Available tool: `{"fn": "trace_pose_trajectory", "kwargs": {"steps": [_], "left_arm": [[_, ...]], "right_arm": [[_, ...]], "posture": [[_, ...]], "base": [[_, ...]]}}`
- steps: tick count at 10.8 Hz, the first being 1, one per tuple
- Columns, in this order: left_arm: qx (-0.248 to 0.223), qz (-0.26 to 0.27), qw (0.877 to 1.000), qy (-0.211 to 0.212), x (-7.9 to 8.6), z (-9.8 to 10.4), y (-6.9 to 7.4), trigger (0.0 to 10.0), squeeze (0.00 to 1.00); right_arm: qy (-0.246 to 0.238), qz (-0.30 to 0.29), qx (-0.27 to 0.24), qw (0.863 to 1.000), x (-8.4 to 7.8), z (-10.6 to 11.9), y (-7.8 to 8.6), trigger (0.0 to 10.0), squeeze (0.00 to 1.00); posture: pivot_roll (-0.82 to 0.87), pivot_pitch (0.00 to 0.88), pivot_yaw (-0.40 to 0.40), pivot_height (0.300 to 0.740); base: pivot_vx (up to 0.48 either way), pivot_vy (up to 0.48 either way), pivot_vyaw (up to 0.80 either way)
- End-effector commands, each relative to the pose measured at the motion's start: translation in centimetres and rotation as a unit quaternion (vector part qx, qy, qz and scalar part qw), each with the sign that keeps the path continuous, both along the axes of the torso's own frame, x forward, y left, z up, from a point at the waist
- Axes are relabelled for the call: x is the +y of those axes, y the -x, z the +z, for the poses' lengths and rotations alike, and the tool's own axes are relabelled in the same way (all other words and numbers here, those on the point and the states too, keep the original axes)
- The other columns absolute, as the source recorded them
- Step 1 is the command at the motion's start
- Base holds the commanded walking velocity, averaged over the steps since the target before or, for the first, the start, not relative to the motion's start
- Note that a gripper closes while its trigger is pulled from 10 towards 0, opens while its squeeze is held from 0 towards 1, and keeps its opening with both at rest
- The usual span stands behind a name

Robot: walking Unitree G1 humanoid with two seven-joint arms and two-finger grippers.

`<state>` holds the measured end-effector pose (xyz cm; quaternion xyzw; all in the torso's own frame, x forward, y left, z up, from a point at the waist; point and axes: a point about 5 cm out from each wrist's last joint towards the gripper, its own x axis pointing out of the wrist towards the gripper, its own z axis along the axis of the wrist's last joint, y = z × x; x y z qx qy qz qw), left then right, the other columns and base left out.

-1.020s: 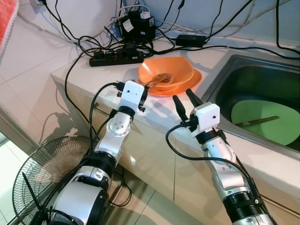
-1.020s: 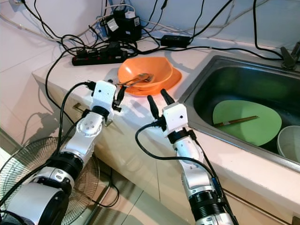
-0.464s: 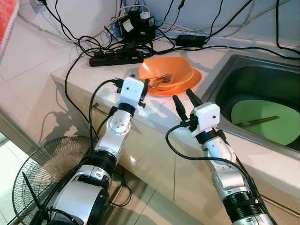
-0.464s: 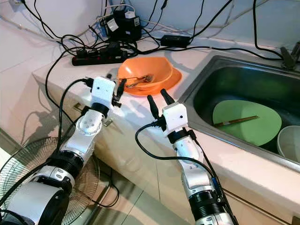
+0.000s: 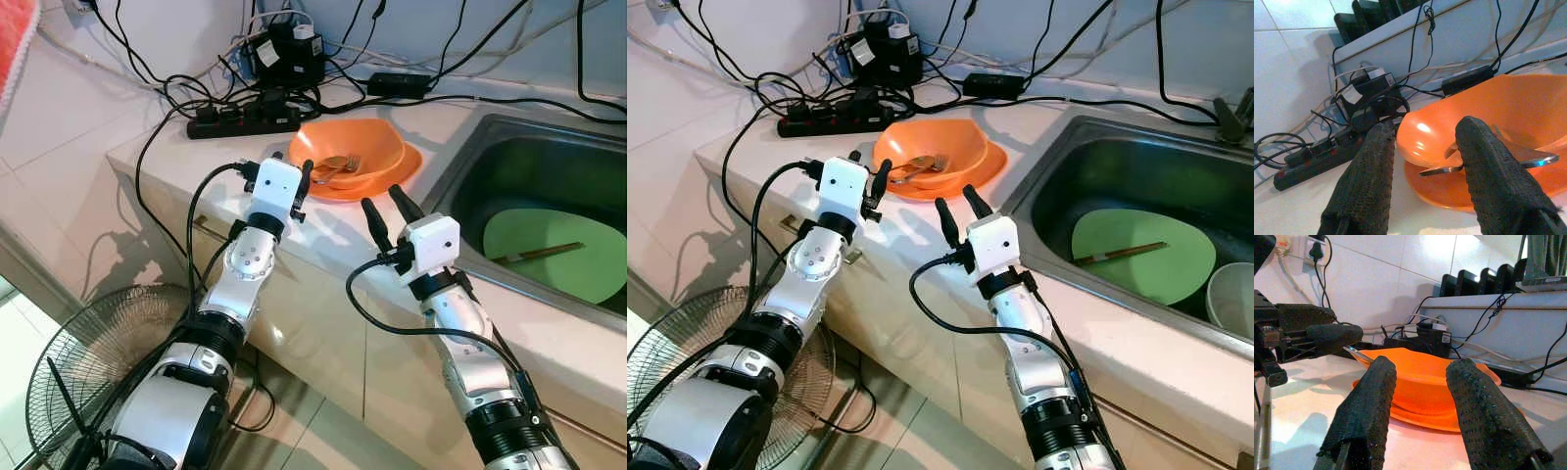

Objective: Kitchen organization

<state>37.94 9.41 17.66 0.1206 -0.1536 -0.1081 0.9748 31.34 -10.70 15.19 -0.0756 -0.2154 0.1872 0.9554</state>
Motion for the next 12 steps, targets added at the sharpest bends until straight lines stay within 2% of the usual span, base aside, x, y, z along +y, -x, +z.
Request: {"fn": "trace_pose_trajectory", "kwargs": {"steps": [1, 5, 11, 12], "left_arm": [[0.004, 0.002, 1.000, -0.010, 0.14, 0.31, -0.33, 10.0, 0.00], [0.042, 0.020, 0.999, -0.027, 0.58, -0.63, -0.65, 10.0, 0.00], [0.024, 0.018, 0.999, -0.017, 0.43, 0.21, -0.76, 10.0, 0.00], [0.025, 0.017, 0.999, -0.018, 0.38, 0.18, -0.77, 5.7, 0.00]], "right_arm": [[0.003, 0.000, 0.001, 1.000, 0.15, -0.04, -0.12, 10.0, 0.00], [0.002, 0.000, 0.001, 1.000, 0.17, -0.05, -0.14, 10.0, 0.00], [0.001, -0.001, 0.000, 1.000, 0.17, -0.06, -0.13, 10.0, 0.00], [0.002, -0.002, 0.001, 1.000, 0.15, -0.08, -0.14, 10.0, 0.00]], "posture": [[0.05, 0.031, 0.122, 0.740], [0.05, 0.030, 0.122, 0.740], [0.05, 0.030, 0.122, 0.740], [0.05, 0.028, 0.124, 0.740]], "base": [[0.000, 0.000, 0.00], [0.000, 0.000, 0.00], [0.000, 0.000, 0.00], [0.000, 0.000, 0.00]]}}
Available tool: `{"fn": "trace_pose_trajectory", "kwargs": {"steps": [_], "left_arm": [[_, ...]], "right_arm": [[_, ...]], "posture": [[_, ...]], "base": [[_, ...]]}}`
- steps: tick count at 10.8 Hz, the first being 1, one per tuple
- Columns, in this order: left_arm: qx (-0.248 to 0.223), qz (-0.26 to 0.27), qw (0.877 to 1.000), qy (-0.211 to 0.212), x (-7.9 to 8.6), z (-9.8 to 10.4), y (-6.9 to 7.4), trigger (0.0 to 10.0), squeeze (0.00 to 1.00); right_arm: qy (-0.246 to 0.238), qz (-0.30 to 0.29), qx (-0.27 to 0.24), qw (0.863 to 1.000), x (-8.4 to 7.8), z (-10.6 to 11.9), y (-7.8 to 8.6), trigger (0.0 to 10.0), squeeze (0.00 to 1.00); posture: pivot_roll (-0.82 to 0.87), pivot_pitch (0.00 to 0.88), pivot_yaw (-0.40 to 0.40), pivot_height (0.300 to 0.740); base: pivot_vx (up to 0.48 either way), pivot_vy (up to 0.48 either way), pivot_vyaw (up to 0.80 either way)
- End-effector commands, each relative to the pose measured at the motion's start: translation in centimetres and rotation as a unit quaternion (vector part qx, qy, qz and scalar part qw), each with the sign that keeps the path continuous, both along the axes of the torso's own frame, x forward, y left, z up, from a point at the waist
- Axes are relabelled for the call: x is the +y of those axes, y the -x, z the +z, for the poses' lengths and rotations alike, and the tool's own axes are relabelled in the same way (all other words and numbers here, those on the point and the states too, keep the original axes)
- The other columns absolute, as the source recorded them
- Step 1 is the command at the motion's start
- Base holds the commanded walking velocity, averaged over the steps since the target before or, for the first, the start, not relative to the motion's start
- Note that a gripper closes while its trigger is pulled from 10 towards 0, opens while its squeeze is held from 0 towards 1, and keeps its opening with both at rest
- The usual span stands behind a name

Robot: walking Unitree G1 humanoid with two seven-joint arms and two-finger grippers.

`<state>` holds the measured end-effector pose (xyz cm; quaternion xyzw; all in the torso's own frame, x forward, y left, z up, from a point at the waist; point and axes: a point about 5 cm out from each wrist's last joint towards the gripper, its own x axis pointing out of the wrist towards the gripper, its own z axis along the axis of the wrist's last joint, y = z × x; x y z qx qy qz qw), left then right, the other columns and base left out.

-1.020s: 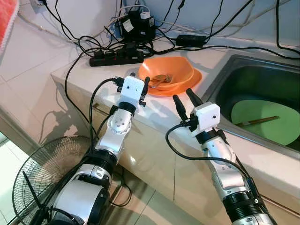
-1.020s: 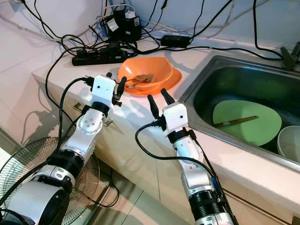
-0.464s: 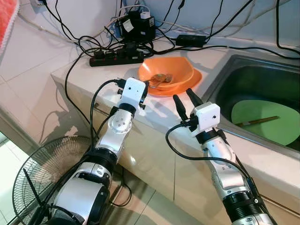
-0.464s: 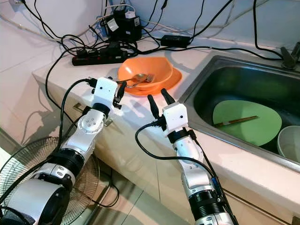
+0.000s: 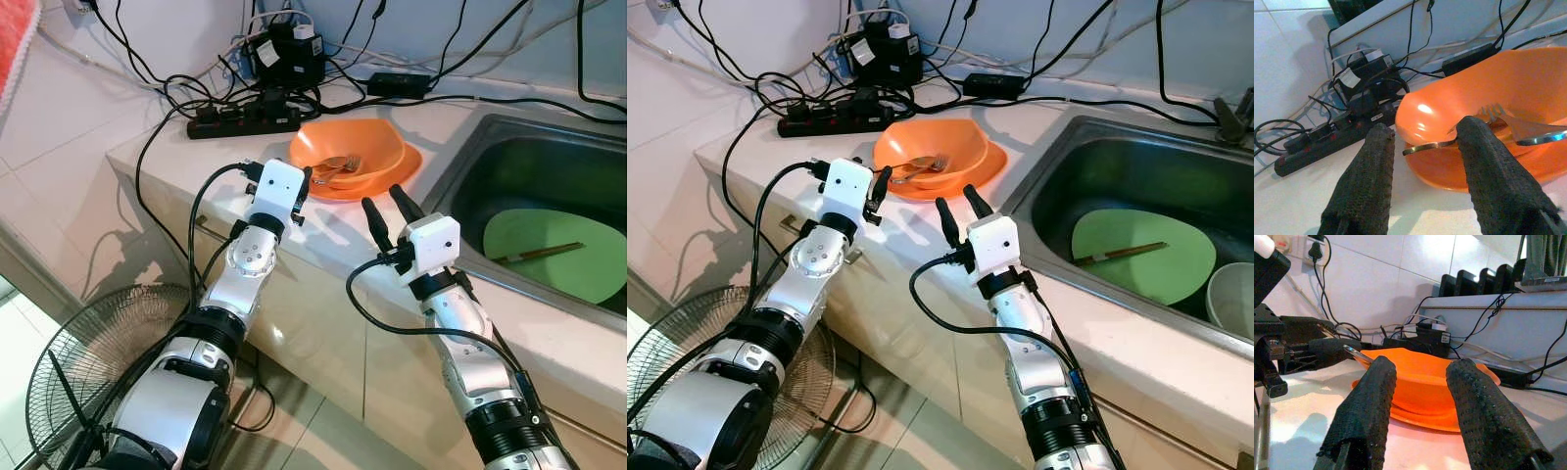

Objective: Kitchen organization

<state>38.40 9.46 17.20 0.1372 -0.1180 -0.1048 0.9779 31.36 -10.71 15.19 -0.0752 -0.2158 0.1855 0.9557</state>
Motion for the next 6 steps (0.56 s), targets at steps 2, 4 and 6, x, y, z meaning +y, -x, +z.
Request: {"fn": "trace_pose_trajectory", "kwargs": {"steps": [2, 4, 6], "left_arm": [[-0.007, 0.006, 1.000, 0.001, 0.32, 0.64, -0.31, 0.0, 0.00], [-0.007, 0.004, 1.000, 0.000, 0.25, 0.58, -0.28, 0.0, 0.00], [-0.008, 0.002, 1.000, 0.000, 0.18, 0.58, -0.25, 0.0, 0.00]], "right_arm": [[0.003, 0.000, 0.001, 1.000, 0.15, -0.08, -0.15, 10.0, 0.00], [0.003, 0.000, 0.001, 1.000, 0.17, -0.06, -0.17, 10.0, 0.00], [0.003, -0.001, 0.001, 1.000, 0.15, -0.08, -0.16, 10.0, 0.00]], "posture": [[0.05, 0.027, 0.122, 0.740], [0.05, 0.028, 0.122, 0.740], [0.05, 0.027, 0.124, 0.740]], "base": [[0.000, 0.000, 0.00], [0.000, 0.000, 0.00], [0.000, 0.000, 0.00]]}}
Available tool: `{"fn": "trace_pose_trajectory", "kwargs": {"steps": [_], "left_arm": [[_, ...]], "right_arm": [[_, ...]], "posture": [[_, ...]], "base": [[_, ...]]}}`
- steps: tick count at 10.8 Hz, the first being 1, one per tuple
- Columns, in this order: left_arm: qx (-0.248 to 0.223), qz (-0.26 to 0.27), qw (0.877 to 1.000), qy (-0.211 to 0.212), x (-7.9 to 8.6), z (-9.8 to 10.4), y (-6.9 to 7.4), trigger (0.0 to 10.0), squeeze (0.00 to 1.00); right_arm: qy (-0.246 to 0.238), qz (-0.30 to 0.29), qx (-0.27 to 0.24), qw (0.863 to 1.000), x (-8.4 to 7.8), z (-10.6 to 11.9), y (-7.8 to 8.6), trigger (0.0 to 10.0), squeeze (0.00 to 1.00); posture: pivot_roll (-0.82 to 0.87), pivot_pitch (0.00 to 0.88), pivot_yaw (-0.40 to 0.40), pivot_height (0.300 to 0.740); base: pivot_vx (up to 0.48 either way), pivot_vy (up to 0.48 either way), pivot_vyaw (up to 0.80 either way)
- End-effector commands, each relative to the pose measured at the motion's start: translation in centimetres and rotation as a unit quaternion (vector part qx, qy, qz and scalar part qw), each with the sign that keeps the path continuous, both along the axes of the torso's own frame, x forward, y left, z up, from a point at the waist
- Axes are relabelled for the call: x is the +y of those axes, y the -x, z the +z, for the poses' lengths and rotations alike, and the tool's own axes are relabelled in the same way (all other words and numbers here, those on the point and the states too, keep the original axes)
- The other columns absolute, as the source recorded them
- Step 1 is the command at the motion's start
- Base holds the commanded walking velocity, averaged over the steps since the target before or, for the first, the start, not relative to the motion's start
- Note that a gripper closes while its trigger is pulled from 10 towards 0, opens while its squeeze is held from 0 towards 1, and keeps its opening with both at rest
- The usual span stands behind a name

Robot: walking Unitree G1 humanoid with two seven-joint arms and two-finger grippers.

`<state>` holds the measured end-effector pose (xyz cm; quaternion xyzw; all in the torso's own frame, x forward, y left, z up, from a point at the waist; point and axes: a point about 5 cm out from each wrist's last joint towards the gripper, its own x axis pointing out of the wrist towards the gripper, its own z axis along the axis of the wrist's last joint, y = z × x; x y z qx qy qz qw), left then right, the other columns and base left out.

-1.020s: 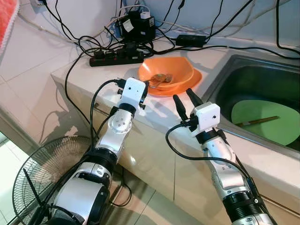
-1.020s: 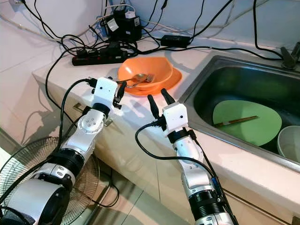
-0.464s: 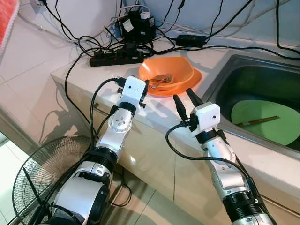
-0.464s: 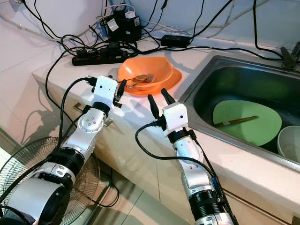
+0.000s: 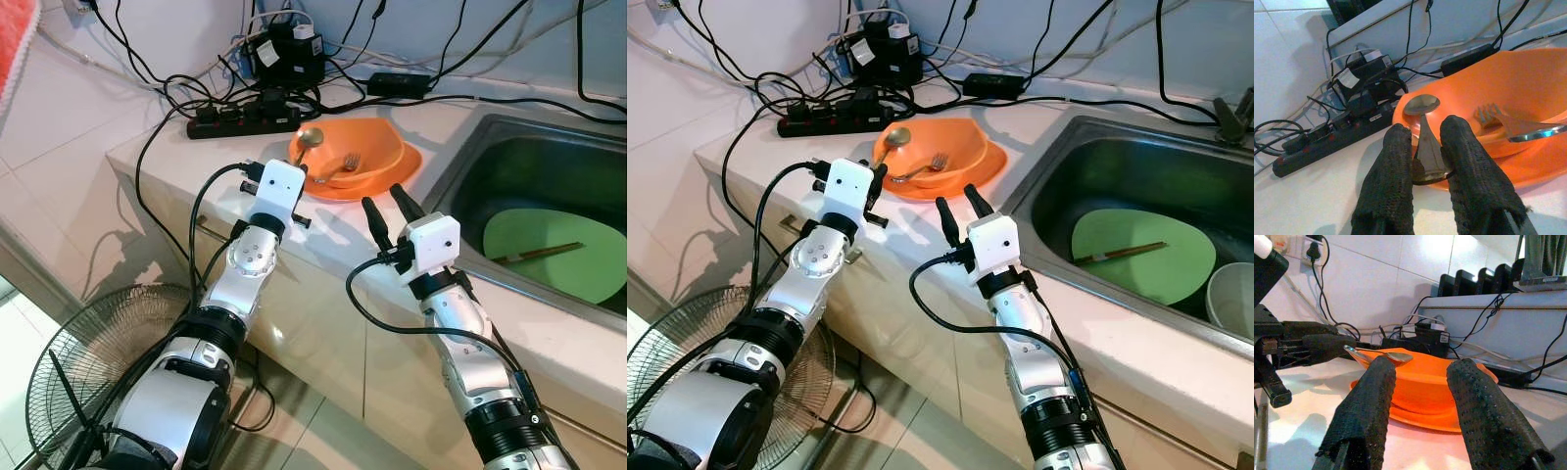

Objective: Kitchen organization

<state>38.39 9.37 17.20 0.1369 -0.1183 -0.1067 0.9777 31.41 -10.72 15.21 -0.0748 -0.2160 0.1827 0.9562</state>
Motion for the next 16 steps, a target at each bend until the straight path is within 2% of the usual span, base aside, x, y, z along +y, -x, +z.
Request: {"fn": "trace_pose_trajectory", "kwargs": {"steps": [1, 4, 5, 8, 9, 12, 14, 15, 16], "left_arm": [[-0.009, 0.003, 1.000, -0.001, 0.3, 0.6, -0.2, 0.0, 0.00], [-0.013, 0.004, 1.000, 0.000, 0.3, 0.7, -0.3, 0.0, 0.00], [-0.028, -0.002, 1.000, 0.003, 0.2, 1.2, -0.2, 0.0, 0.00], [-0.115, -0.044, 0.992, -0.020, -1.3, 4.1, 0.4, 0.0, 0.00], [-0.138, -0.076, 0.987, -0.025, -2.2, 4.7, 0.9, 10.0, 0.00], [-0.154, -0.145, 0.977, -0.013, -4.0, 5.2, 2.0, 10.0, 0.00], [-0.145, -0.202, 0.968, 0.011, -5.3, 5.4, 3.0, 10.0, 0.00], [-0.135, -0.236, 0.962, 0.028, -5.9, 5.6, 3.6, 10.0, 0.00], [-0.129, -0.256, 0.957, 0.038, -6.1, 5.6, 3.9, 10.0, 0.00]], "right_arm": [[0.004, 0.001, 0.001, 1.000, 0.2, -0.1, -0.1, 10.0, 0.00], [0.005, 0.001, 0.001, 1.000, 0.2, -0.1, -0.1, 10.0, 0.00], [0.005, 0.000, 0.001, 1.000, 0.1, -0.1, -0.2, 10.0, 0.00], [0.005, -0.004, 0.000, 1.000, 0.1, -0.1, -0.2, 10.0, 0.00], [0.007, -0.008, 0.000, 1.000, 0.0, -0.1, -0.2, 10.0, 0.00], [0.020, -0.042, 0.001, 0.999, -0.5, -0.2, -0.6, 10.0, 0.00], [0.045, -0.112, -0.002, 0.993, -2.2, -0.2, -1.2, 10.0, 0.00], [0.061, -0.172, 0.002, 0.983, -3.6, -0.3, -1.6, 10.0, 0.00], [0.078, -0.200, -0.001, 0.977, -4.3, -0.2, -1.8, 10.0, 0.00]], "posture": [[0.05, 0.026, 0.123, 0.740], [0.05, 0.026, 0.122, 0.740], [0.05, 0.026, 0.122, 0.740], [0.05, 0.024, 0.123, 0.740], [0.05, 0.025, 0.124, 0.740], [0.05, 0.026, 0.126, 0.740], [0.05, 0.026, 0.127, 0.740], [0.05, 0.028, 0.127, 0.740], [0.05, 0.028, 0.127, 0.740]], "base": [[0.000, 0.000, 0.00], [0.000, 0.000, 0.00], [0.000, 0.000, 0.00], [0.000, 0.000, 0.00], [0.000, 0.000, 0.00], [0.000, 0.000, 0.00], [0.000, 0.000, 0.00], [0.000, 0.000, 0.00], [0.000, 0.000, 0.00]]}}
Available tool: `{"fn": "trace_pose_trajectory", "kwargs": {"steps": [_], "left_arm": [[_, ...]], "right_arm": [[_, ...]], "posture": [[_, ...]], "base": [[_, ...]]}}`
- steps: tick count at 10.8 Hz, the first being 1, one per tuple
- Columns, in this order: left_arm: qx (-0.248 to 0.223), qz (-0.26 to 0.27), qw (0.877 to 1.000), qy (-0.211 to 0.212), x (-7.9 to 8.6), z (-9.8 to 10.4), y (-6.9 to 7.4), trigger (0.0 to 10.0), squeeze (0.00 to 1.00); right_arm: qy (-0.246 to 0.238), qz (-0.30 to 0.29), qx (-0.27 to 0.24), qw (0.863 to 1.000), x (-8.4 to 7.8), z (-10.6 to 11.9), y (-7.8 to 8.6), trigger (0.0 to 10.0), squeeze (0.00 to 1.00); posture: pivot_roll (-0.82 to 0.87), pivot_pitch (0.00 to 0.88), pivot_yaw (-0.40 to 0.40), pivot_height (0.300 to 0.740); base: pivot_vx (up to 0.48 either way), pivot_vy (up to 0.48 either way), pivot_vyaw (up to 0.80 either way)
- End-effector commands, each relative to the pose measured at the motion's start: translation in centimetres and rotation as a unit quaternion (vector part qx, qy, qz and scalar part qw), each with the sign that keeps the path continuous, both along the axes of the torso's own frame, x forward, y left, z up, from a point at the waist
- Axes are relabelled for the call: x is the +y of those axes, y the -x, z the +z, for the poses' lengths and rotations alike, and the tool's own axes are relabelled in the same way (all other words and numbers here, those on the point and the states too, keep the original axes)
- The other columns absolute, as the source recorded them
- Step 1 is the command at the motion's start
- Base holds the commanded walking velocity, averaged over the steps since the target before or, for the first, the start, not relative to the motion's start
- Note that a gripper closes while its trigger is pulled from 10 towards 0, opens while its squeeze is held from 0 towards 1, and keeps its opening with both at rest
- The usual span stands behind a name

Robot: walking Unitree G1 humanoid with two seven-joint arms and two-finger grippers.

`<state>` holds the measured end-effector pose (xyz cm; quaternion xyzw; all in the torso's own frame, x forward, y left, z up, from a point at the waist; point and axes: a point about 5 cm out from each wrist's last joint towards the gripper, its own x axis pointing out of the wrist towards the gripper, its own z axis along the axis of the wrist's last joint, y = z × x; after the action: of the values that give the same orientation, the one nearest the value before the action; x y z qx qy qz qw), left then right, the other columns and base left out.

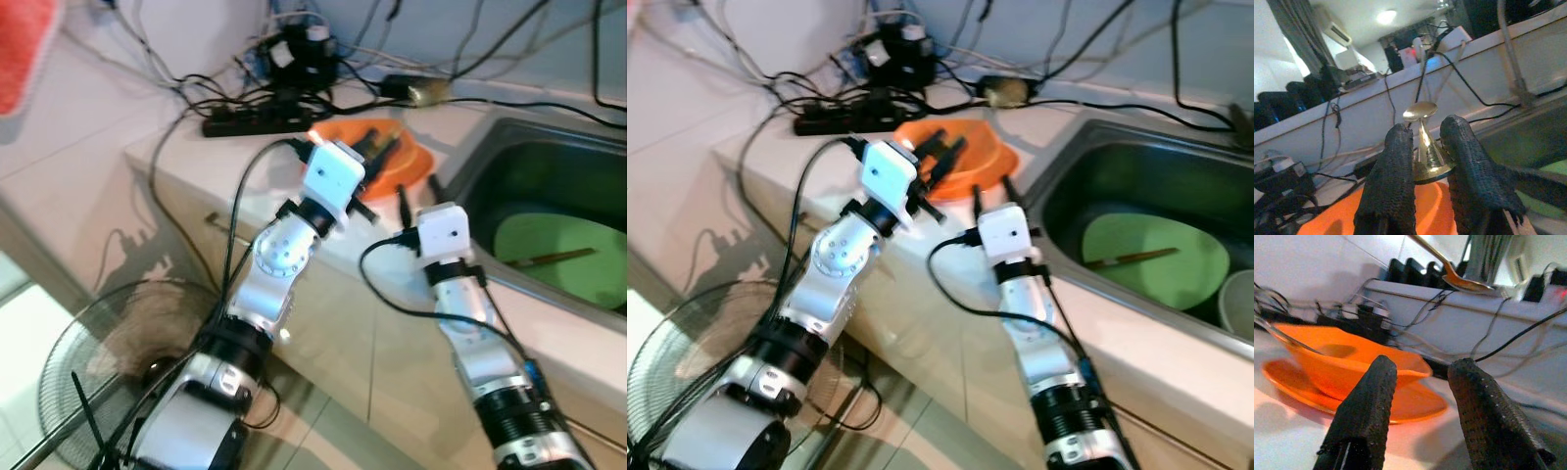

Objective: Kitchen organization

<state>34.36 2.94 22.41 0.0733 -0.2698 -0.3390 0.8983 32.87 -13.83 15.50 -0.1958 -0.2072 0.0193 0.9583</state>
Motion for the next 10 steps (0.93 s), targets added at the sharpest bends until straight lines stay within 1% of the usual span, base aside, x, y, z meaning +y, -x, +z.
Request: {"fn": "trace_pose_trajectory", "kwargs": {"steps": [1, 3, 5, 6, 7, 8, 10], "left_arm": [[-0.003, -0.019, 1.000, 0.002, 0.0, 0.5, 0.3, 10.0, 0.00], [0.012, -0.048, 0.999, -0.009, -0.5, 0.3, 0.8, 10.0, 0.00], [0.025, -0.060, 0.998, -0.012, -0.4, 0.2, 1.1, 10.0, 0.00], [0.030, -0.064, 0.997, -0.011, -0.3, 0.3, 1.2, 10.0, 0.00], [0.032, -0.066, 0.997, -0.008, -0.2, 0.4, 1.3, 10.0, 0.00], [0.035, -0.068, 0.997, -0.006, -0.2, 0.5, 1.4, 10.0, 0.00], [0.039, -0.069, 0.997, 0.002, -0.2, 0.8, 1.4, 10.0, 0.00]], "right_arm": [[0.022, -0.040, 0.005, 0.999, -1.4, -0.1, -0.3, 10.0, 0.00], [0.051, -0.088, -0.020, 0.995, -2.2, 0.4, -0.4, 10.0, 0.00], [0.047, -0.089, -0.027, 0.995, -1.9, 0.9, -0.4, 10.0, 0.00], [0.009, -0.074, -0.038, 0.997, -1.4, 2.2, -0.5, 10.0, 0.00], [-0.012, -0.065, -0.046, 0.997, -1.2, 3.2, -0.6, 10.0, 0.00], [-0.055, -0.038, -0.049, 0.997, -0.7, 4.4, -0.6, 10.0, 0.00], [-0.116, 0.030, -0.045, 0.992, 0.4, 5.6, -0.3, 10.0, 0.00]], "posture": [[0.05, 0.028, 0.127, 0.740], [0.05, 0.028, 0.127, 0.740], [0.05, 0.028, 0.131, 0.740], [0.05, 0.029, 0.131, 0.740], [0.05, 0.029, 0.131, 0.740], [0.05, 0.029, 0.131, 0.740], [0.04, 0.028, 0.132, 0.740]], "base": [[0.000, 0.000, 0.00], [0.000, 0.000, 0.00], [0.000, 0.000, 0.00], [0.000, 0.000, 0.00], [0.000, 0.000, 0.00], [0.000, 0.000, 0.00], [0.000, 0.000, 0.00]]}}
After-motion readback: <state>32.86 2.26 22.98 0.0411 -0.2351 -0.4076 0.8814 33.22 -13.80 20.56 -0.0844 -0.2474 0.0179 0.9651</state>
